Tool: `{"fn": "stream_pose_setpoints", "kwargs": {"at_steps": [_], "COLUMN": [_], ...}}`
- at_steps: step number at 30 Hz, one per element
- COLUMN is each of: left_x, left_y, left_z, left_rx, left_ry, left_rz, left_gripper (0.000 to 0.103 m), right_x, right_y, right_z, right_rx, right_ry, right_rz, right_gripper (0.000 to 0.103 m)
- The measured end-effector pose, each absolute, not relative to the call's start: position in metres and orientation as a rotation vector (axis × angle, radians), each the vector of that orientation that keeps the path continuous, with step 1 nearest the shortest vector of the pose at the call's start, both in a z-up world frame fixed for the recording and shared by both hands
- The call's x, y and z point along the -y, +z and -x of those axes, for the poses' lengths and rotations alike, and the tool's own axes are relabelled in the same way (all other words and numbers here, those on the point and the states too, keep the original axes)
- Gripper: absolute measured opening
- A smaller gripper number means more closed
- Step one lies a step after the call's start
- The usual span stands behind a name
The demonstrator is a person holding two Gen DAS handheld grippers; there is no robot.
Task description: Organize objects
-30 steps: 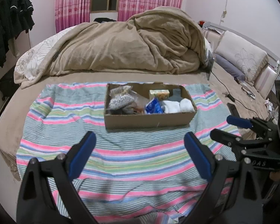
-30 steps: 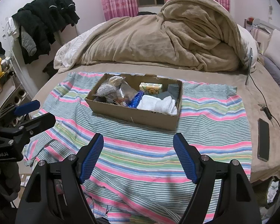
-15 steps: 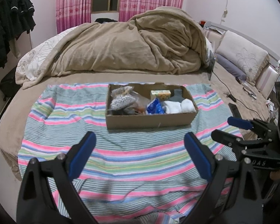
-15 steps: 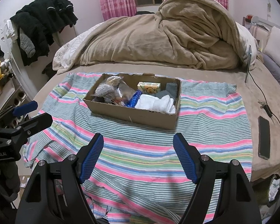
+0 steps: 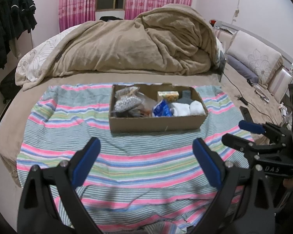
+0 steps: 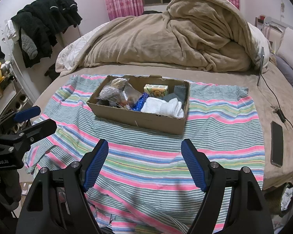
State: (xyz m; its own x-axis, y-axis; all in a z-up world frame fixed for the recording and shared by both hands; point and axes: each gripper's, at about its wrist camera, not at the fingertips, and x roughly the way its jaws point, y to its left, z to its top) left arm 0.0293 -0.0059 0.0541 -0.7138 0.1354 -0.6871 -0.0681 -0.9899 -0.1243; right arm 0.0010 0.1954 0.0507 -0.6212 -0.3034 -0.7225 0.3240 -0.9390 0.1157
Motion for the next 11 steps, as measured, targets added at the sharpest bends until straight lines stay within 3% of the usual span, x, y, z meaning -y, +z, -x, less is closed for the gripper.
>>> {"fn": "stream_pose_setpoints", "kwargs": {"at_steps": [11], "left_x": [0.009], "left_y": [0.045], "left_z": [-0.018], "left_rx": [0.131], "left_ry": [2.799], "left_rz": [1.142], "left_gripper": [0.096], "right_x": [-0.193], "right_y": [0.046], "right_z": [0.013], "right_rx": [-0.039], "right_ry": [-2.532], "right_rz": [-1.146], "right_gripper": [0.080]}}
